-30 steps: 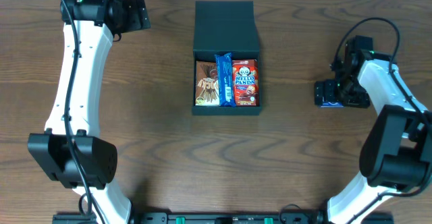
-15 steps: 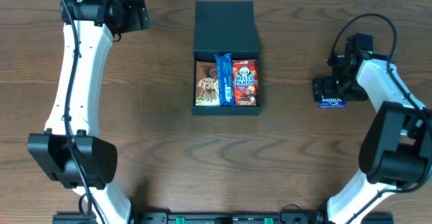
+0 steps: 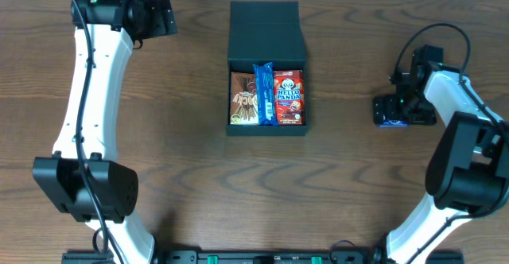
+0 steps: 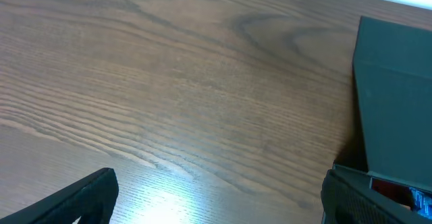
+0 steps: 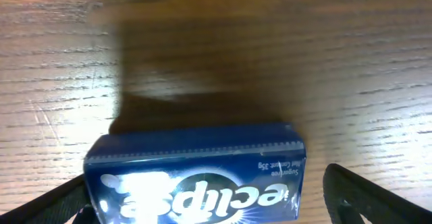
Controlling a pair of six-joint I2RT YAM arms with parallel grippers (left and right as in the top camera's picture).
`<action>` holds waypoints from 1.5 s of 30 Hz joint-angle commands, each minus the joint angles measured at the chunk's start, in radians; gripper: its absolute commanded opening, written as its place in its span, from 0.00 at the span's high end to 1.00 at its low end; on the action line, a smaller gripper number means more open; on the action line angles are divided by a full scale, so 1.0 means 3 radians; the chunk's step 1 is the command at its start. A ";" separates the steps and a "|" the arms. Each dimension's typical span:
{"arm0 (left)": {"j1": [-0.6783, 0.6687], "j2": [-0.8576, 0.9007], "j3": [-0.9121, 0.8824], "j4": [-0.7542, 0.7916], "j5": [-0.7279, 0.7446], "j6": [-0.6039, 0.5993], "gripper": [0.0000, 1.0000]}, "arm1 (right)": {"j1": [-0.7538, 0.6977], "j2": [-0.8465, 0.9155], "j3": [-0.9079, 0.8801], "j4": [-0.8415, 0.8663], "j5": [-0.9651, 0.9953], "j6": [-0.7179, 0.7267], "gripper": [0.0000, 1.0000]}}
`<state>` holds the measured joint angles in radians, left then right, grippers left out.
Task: Pack container
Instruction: 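Lower the right gripper and grasp the Eclipse mints tin, then carry the mints tin with the right gripper over the box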
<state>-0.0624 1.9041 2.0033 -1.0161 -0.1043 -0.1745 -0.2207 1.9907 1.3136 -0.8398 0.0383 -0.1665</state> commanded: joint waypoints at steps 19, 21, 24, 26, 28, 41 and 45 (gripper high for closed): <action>0.0013 0.0018 0.0051 -0.0006 0.0006 0.0045 0.03 | -0.0027 0.0104 0.0003 0.0043 -0.0181 -0.0075 0.01; 0.0013 0.0018 0.0051 -0.0005 0.0006 0.0045 0.03 | -0.0027 0.0104 0.0003 0.0034 -0.0181 -0.0075 0.06; 0.0013 0.0018 0.0051 -0.0006 0.0006 0.0045 0.03 | -0.0027 0.0104 0.0003 0.0025 -0.0182 -0.0072 0.13; 0.0013 0.0018 0.0051 -0.0006 0.0006 0.0045 0.03 | -0.0027 0.0104 0.0003 0.0004 -0.0181 -0.0072 0.17; 0.0013 0.0018 0.0051 -0.0005 0.0006 0.0045 0.03 | -0.0027 0.0104 0.0003 -0.0019 -0.0182 -0.0072 0.18; 0.0013 0.0018 0.0051 -0.0001 0.0006 0.0045 0.03 | -0.0023 0.0103 0.0004 -0.0057 -0.0258 0.0106 0.28; 0.0013 0.0018 0.0051 0.0001 0.0005 0.0046 0.03 | -0.0019 0.0103 0.0032 -0.0056 -0.0426 0.0168 0.29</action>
<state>-0.0624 1.9041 2.0033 -1.0142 -0.1043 -0.1749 -0.2203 2.0064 1.3140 -0.8524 -0.0204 -0.1440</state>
